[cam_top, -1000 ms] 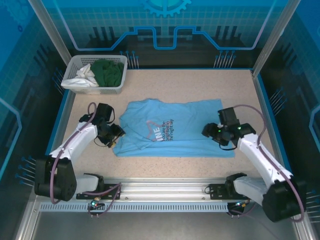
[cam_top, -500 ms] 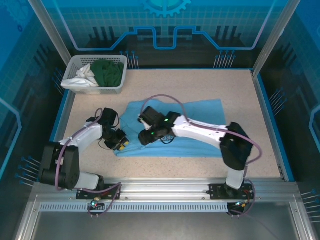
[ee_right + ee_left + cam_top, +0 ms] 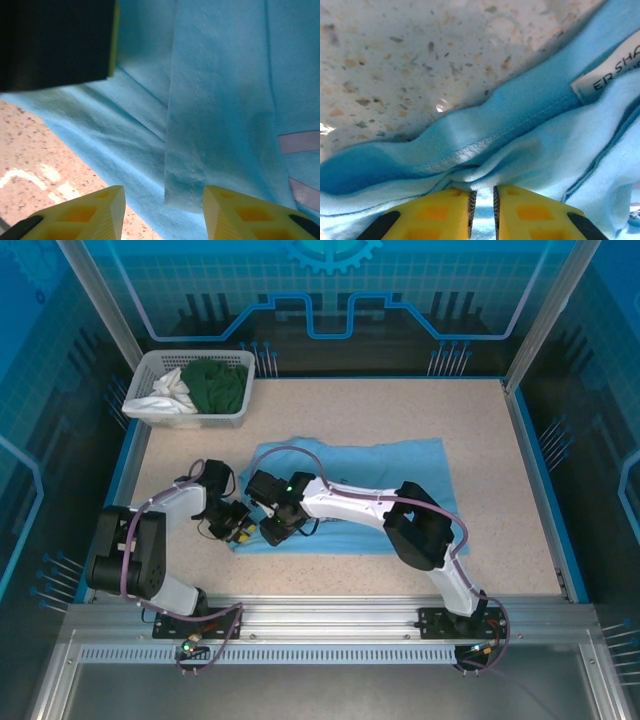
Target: Fold and stack the t-shirts
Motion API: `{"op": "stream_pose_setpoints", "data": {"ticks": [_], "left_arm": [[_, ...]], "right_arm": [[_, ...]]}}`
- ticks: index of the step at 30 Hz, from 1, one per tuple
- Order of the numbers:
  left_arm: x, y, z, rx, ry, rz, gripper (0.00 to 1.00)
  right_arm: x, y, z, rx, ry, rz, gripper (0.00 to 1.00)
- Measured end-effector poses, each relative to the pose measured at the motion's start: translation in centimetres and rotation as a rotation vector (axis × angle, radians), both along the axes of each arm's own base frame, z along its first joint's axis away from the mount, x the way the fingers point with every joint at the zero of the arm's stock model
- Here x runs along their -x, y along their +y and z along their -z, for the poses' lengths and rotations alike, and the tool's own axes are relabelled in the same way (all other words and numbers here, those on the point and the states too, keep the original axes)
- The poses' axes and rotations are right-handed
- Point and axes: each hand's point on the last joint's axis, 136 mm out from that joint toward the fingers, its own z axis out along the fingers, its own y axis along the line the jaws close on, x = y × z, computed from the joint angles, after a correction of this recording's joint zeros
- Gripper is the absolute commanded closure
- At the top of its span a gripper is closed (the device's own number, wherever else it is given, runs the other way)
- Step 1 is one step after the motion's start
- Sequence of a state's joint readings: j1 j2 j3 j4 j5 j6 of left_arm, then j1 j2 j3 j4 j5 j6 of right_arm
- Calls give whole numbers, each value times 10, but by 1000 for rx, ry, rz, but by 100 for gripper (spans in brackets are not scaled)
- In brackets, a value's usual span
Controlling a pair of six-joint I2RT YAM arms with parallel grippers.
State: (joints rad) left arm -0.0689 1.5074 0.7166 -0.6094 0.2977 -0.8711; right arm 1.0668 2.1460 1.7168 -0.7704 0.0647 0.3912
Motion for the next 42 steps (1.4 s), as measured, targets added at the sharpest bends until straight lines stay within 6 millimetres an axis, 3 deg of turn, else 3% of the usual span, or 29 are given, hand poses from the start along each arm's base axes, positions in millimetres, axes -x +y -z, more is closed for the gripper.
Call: {"op": "stream_pose_setpoints", "data": {"ticks": [9,23,30,37,42], "left_arm": [[0,0,1,32,6,-8,79],[0,0,1,37,19,12,79],[1,0,1,35,20,23,79],[0,1,1,30,20,37,79],[0,3,1,17,16,54,80]], "right_arm": [[-7,-2,17,79,-8,9,61],[-14,-6,28,147,-21,10,94],[-16,-5,23,109,17,23,100],[-43,-13,2,-4,89,94,100],[-68,-28,-3,-65,152,168,100]]}}
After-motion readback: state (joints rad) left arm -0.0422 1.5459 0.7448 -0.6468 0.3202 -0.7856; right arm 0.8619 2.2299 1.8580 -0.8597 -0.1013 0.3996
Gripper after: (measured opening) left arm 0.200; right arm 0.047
